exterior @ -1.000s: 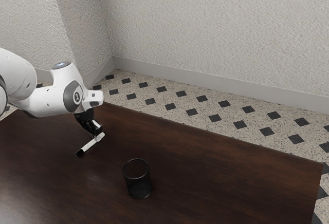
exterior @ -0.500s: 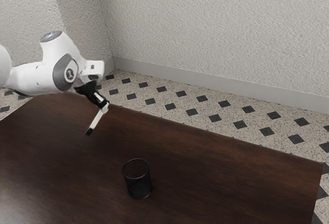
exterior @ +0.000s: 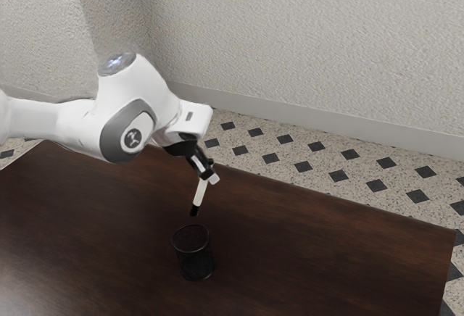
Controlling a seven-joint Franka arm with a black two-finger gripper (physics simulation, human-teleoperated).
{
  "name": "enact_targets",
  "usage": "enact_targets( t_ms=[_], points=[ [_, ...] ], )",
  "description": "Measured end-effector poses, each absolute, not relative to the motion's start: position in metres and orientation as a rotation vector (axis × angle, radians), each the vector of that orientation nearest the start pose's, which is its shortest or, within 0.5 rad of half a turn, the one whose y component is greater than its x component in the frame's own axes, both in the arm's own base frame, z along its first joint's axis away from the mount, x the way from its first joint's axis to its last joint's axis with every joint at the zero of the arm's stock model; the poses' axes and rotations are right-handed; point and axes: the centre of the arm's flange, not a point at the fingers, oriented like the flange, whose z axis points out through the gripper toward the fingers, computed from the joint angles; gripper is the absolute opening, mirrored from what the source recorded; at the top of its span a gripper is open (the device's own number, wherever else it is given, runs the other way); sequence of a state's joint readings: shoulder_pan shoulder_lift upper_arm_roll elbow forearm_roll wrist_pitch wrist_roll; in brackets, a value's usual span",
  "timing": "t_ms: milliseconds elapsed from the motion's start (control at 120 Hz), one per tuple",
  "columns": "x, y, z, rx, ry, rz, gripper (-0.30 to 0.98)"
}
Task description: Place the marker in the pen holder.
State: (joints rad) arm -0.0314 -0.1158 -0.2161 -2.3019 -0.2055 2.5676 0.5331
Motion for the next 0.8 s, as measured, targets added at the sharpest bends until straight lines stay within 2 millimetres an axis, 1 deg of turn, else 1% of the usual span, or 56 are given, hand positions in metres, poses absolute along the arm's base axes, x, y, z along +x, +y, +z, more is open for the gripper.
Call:
enact_targets(
  t_ms=[42, 75, 275, 533, 600, 692, 800],
  points=[
    [0.500, -0.137, 0.437, -2.979, 0.991, -0.627, -0.08],
    [0.495, -0.139, 0.437, -2.980, 0.985, -0.626, -0.08],
    [0.482, -0.130, 0.428, -3.017, 0.890, -0.590, -0.07],
    [0.472, -0.132, 0.414, -3.056, 0.818, -0.541, -0.07],
    [0.470, -0.139, 0.412, -3.059, 0.818, -0.534, -0.07],
    [0.470, -0.143, 0.408, -3.071, 0.802, -0.521, -0.07],
    [0.469, -0.141, 0.399, -3.089, 0.768, -0.494, -0.07]
  ],
)
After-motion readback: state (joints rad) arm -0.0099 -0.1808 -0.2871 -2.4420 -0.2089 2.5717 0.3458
